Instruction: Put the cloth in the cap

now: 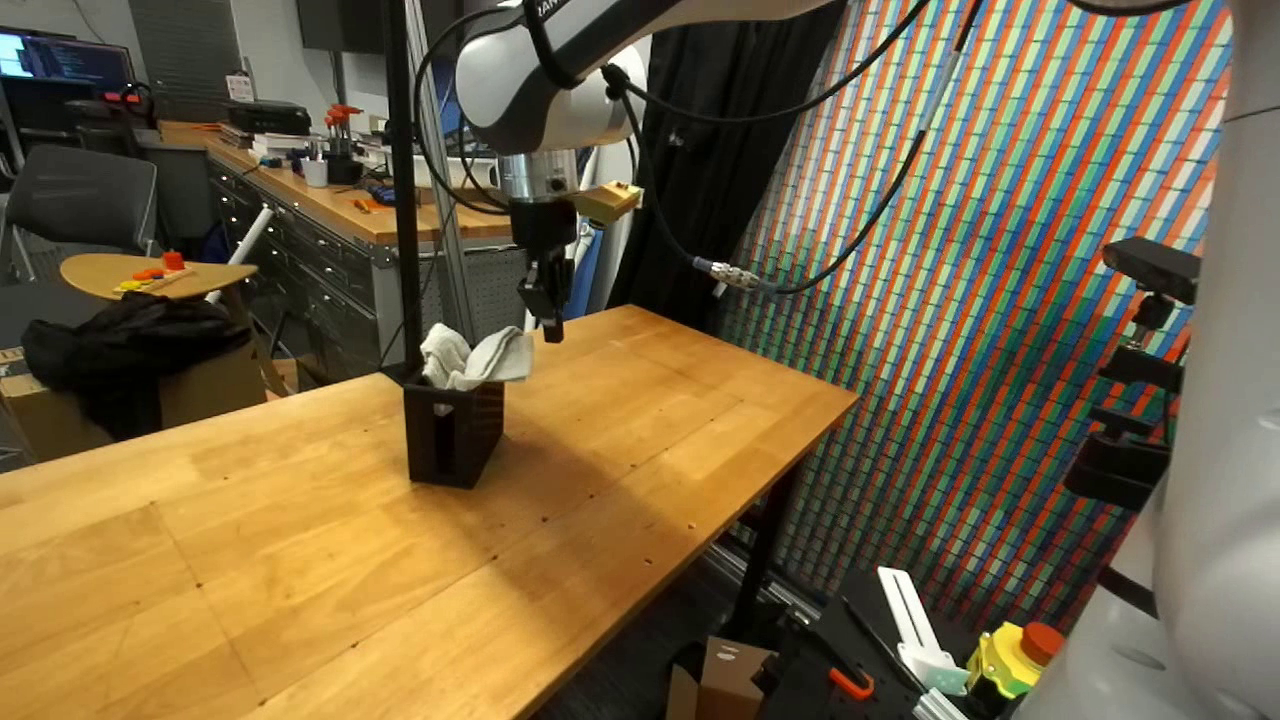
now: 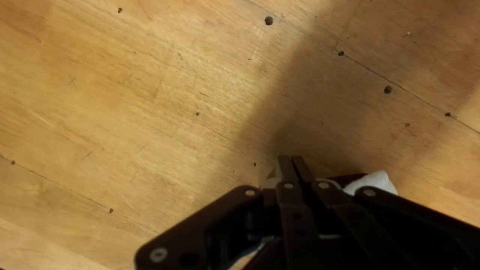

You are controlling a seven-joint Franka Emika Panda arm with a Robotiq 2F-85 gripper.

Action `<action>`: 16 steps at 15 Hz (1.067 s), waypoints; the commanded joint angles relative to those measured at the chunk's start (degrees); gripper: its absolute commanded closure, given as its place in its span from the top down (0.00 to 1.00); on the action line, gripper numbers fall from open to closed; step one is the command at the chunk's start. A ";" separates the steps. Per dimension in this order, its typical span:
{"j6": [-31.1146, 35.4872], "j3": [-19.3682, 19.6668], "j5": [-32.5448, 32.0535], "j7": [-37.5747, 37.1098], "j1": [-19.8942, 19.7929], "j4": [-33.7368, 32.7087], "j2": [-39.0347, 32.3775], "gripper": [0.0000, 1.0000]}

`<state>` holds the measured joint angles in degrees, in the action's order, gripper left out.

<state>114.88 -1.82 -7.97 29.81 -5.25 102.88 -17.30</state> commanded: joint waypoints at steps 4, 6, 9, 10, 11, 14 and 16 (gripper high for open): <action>5.45 0.25 2.04 -0.45 -0.31 5.72 2.55 0.05; 6.20 -0.02 2.41 -0.46 -0.01 5.58 2.25 0.05; 6.72 -0.30 2.84 -0.50 0.44 4.99 2.07 0.05; 6.98 -0.39 2.99 -0.43 0.54 4.84 2.07 0.05; 7.81 -0.60 3.48 -0.11 0.55 4.89 2.42 0.05; 9.07 -0.86 3.96 -0.32 0.90 4.45 3.18 0.05; 9.68 -1.15 4.73 -0.46 1.13 3.95 3.52 0.05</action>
<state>123.32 -2.58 -4.99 29.62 -4.53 106.82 -15.77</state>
